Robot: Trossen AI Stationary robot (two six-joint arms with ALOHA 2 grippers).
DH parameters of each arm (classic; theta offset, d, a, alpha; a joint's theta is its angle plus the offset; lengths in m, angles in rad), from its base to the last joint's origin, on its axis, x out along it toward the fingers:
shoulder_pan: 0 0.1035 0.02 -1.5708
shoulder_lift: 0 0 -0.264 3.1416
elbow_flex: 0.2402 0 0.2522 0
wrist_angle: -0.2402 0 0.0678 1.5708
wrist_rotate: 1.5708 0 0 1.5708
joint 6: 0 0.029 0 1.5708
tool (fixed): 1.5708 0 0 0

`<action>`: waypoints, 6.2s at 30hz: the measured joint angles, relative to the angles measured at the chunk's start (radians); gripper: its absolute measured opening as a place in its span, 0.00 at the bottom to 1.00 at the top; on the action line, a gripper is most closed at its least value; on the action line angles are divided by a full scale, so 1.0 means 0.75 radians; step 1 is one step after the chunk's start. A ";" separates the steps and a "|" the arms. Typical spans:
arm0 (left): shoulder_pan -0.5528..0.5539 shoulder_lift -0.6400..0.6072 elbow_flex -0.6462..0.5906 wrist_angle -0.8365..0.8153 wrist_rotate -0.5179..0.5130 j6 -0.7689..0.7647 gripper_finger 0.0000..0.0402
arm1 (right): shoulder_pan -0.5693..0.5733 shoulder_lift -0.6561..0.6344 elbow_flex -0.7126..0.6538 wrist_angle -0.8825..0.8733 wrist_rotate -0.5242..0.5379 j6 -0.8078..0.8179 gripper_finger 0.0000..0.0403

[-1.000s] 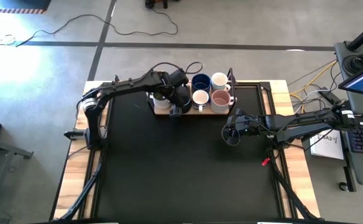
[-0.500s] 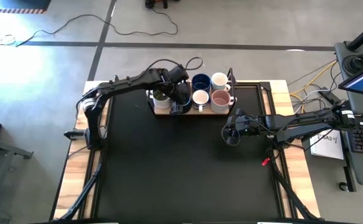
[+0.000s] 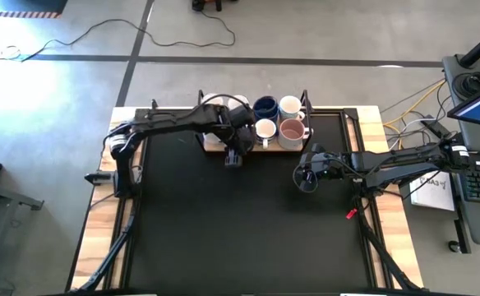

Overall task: Place coffee mugs
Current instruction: Put the black mug on the shelf aligned with the other the blue mug, then return to Home Position

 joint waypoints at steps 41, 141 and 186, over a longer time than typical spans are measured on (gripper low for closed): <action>0.051 0.002 -0.115 0.105 -0.059 -0.101 0.15 | 0.000 0.000 0.000 0.000 0.000 0.000 0.21; 0.023 -2.490 -2.332 1.300 -0.311 -0.603 0.15 | 0.000 0.000 0.000 0.005 0.000 0.000 0.21; 0.023 -2.494 -2.305 1.298 -0.314 -0.603 0.15 | 0.000 -0.249 -0.044 0.028 -0.002 -0.041 0.21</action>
